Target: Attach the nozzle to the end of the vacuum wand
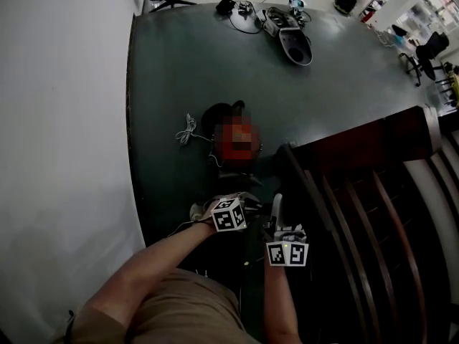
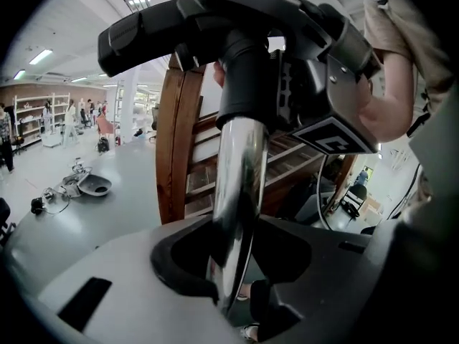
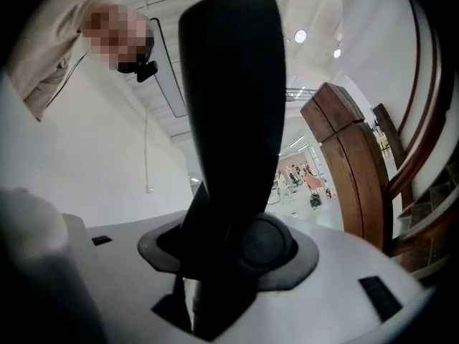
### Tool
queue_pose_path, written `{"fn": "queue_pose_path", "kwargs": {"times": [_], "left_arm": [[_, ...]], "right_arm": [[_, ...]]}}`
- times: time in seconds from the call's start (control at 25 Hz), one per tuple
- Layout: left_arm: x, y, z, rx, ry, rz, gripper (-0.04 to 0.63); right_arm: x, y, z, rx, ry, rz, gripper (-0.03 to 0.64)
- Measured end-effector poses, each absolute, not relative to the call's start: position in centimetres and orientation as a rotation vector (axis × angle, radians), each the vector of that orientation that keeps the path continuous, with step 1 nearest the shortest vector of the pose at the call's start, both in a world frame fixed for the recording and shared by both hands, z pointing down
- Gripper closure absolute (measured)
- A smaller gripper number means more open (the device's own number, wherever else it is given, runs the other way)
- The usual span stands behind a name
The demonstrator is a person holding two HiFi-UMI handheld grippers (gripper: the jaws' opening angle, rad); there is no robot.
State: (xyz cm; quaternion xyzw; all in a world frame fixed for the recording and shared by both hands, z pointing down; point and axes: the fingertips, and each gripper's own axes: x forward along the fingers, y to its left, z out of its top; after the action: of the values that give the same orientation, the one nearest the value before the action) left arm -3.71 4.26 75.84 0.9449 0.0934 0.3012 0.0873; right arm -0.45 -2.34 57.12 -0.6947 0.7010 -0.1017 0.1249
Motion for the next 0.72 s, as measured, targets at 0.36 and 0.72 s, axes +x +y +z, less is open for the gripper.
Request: {"fn": "queue_pose_path", "kwargs": {"times": [0.36, 0.72], "left_arm": [[-3.2, 4.9, 75.8, 2.813, 0.331, 0.945, 0.452], [-3.6, 4.4, 76.1, 2.835, 0.311, 0.951, 0.453]], "right_arm": [[-1.8, -3.1, 57.7, -2.049, 2.168, -0.265, 0.365], [-1.2, -2.7, 57.9, -2.031, 2.091, -0.315, 0.365]]}}
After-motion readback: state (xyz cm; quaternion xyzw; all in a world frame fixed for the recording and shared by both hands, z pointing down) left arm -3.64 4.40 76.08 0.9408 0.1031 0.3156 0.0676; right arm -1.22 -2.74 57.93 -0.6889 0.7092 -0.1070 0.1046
